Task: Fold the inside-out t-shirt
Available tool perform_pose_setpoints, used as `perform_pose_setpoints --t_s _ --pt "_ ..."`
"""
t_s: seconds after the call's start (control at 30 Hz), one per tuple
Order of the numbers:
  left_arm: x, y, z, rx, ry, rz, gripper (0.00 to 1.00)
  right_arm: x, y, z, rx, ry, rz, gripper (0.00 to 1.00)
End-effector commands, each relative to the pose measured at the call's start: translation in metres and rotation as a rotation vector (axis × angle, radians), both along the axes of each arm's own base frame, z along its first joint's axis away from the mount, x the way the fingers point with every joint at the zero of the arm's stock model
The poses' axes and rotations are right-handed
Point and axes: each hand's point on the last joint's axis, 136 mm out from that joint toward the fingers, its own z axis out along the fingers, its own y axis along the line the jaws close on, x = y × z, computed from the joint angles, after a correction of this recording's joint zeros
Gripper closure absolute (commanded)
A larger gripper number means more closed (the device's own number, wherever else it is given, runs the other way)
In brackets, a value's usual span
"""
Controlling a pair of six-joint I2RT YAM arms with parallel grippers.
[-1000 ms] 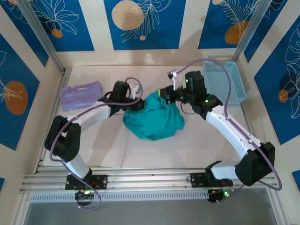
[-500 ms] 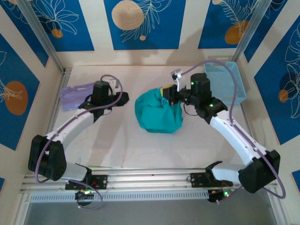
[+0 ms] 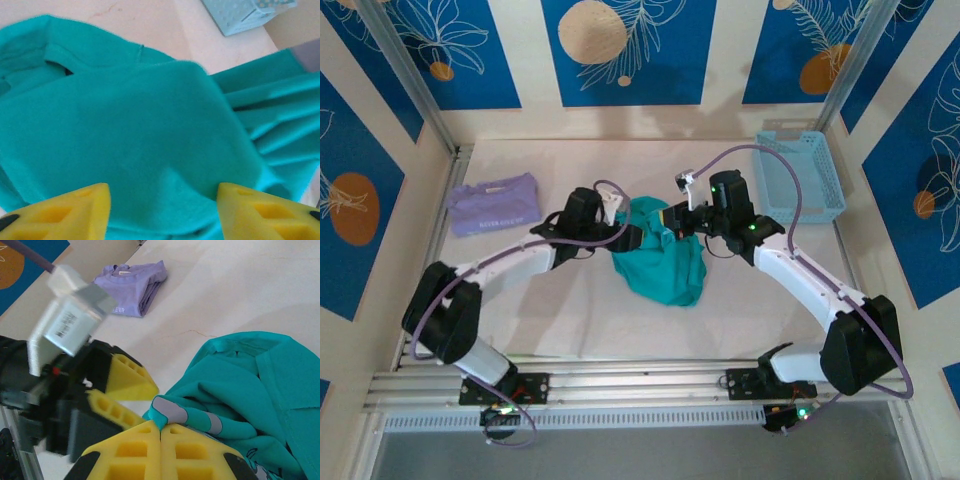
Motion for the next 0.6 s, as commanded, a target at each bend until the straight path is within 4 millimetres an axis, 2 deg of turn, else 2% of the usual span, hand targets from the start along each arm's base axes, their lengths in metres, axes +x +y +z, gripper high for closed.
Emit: perform_pose_setpoints --t_s 0.0,0.07,0.1,0.13,0.2,0.27,0.3,0.33,0.4,0.43,0.53,0.57 --pt "0.011 -0.018 0.018 -0.062 -0.050 -0.060 0.64 0.001 0.005 0.032 0.038 -0.072 0.016 1.00" --pt "0.020 -0.019 0.018 -0.062 -0.047 -0.038 0.92 0.003 0.007 0.047 0.049 -0.099 0.021 1.00" --pt "0.026 -0.016 0.019 -0.056 -0.049 -0.016 1.00 0.006 0.006 0.059 0.051 -0.122 0.020 1.00" --pt "0.033 -0.009 0.022 -0.046 -0.052 0.020 1.00 0.008 0.005 0.072 0.051 -0.148 0.015 1.00" --pt "0.054 0.018 0.037 -0.051 -0.070 0.134 1.00 0.012 -0.001 0.113 0.055 -0.230 -0.005 1.00" --pt "0.072 0.056 0.060 -0.083 -0.095 0.267 1.00 0.006 -0.008 0.151 0.076 -0.317 -0.014 1.00" --pt "0.077 0.079 0.072 -0.097 -0.118 0.344 1.00 -0.001 -0.012 0.166 0.085 -0.360 -0.014 1.00" --pt "0.078 0.097 0.077 -0.099 -0.135 0.405 1.00 -0.006 -0.015 0.171 0.086 -0.383 -0.016 1.00" --pt "0.070 0.125 0.077 -0.072 -0.162 0.486 1.00 -0.018 -0.023 0.163 0.079 -0.392 -0.030 1.00" --pt "0.064 0.128 0.071 -0.054 -0.155 0.490 1.00 -0.022 -0.026 0.150 0.073 -0.377 -0.033 1.00" --pt "0.040 0.125 0.026 -0.027 -0.054 0.438 1.00 -0.033 -0.032 0.087 0.044 -0.284 -0.045 1.00" --pt "0.031 0.125 0.007 -0.009 -0.014 0.427 1.00 -0.036 -0.035 0.060 0.027 -0.231 -0.054 1.00"
